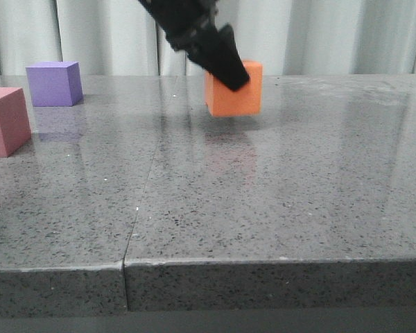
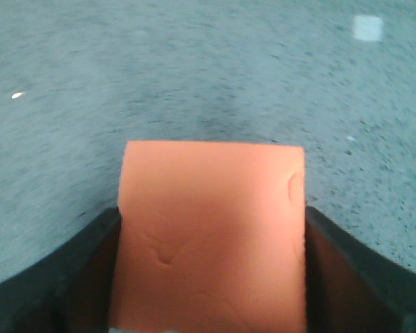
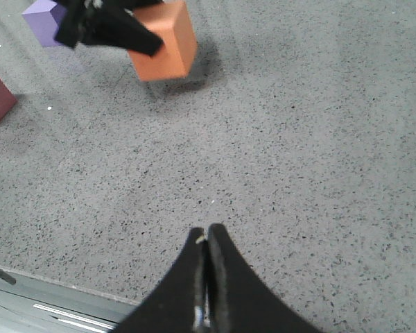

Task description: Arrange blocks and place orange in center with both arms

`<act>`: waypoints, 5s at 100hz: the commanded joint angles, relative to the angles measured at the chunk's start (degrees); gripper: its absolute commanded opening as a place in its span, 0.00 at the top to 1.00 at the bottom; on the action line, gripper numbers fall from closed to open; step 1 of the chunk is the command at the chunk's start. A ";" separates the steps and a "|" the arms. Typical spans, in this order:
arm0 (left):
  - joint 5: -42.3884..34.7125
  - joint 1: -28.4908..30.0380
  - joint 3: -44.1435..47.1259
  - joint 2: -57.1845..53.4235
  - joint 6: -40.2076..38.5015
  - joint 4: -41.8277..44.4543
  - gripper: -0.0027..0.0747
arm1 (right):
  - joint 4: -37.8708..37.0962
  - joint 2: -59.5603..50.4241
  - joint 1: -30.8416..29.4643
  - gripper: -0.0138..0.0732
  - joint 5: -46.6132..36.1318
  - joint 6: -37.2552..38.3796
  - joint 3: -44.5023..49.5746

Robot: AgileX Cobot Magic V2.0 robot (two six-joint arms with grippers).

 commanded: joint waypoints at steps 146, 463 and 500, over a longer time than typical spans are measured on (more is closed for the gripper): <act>-6.22 12.35 18.13 -17.37 -83.73 49.06 0.56 | -1.03 0.36 -0.12 0.92 -4.31 -0.41 -1.37; -15.53 12.36 77.49 -88.45 -83.64 45.36 0.99 | -1.03 0.36 -0.12 0.92 -4.32 -0.41 -1.37; -27.54 13.84 87.81 -95.78 -78.82 46.50 0.99 | -1.03 0.36 -0.12 0.92 -4.32 -0.41 -1.37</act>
